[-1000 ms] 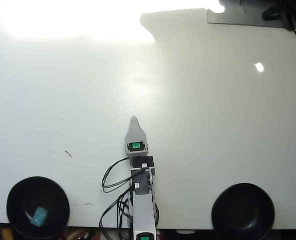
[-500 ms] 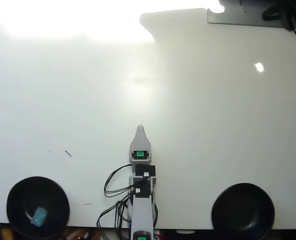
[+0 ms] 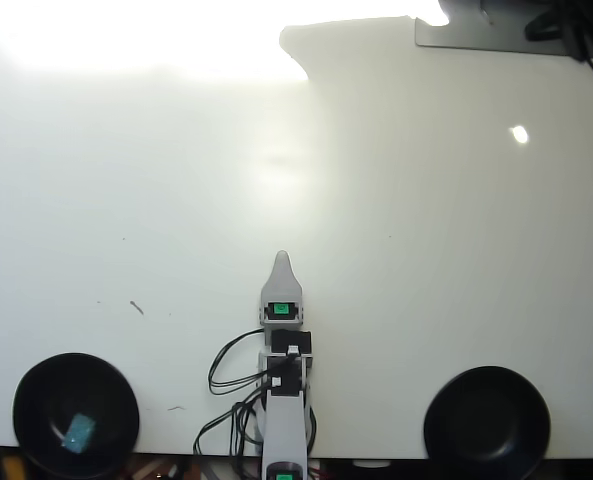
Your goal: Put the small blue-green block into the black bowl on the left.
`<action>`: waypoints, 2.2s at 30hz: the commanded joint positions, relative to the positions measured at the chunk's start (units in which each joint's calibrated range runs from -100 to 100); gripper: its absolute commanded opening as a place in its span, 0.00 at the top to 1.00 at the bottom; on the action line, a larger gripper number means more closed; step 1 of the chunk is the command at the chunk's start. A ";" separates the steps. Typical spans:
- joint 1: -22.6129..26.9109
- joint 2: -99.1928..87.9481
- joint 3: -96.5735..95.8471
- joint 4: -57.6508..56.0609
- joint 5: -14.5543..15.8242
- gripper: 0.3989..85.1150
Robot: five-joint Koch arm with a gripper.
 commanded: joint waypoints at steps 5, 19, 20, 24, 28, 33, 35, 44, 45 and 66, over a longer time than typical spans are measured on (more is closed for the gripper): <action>-0.44 -0.78 -2.12 1.02 0.10 0.44; -0.24 -0.68 -2.12 -4.66 0.24 0.44; -0.24 -0.68 -2.12 -4.66 0.24 0.44; -0.24 -0.68 -2.12 -4.66 0.24 0.44; -0.24 -0.68 -2.12 -4.66 0.24 0.44; -0.24 -0.68 -2.12 -4.66 0.24 0.44; -0.24 -0.68 -2.12 -4.66 0.29 0.44; -0.24 -0.68 -2.12 -4.66 0.29 0.44; -0.24 -0.68 -2.12 -4.66 0.24 0.44; -0.24 -0.68 -2.12 -4.66 0.29 0.44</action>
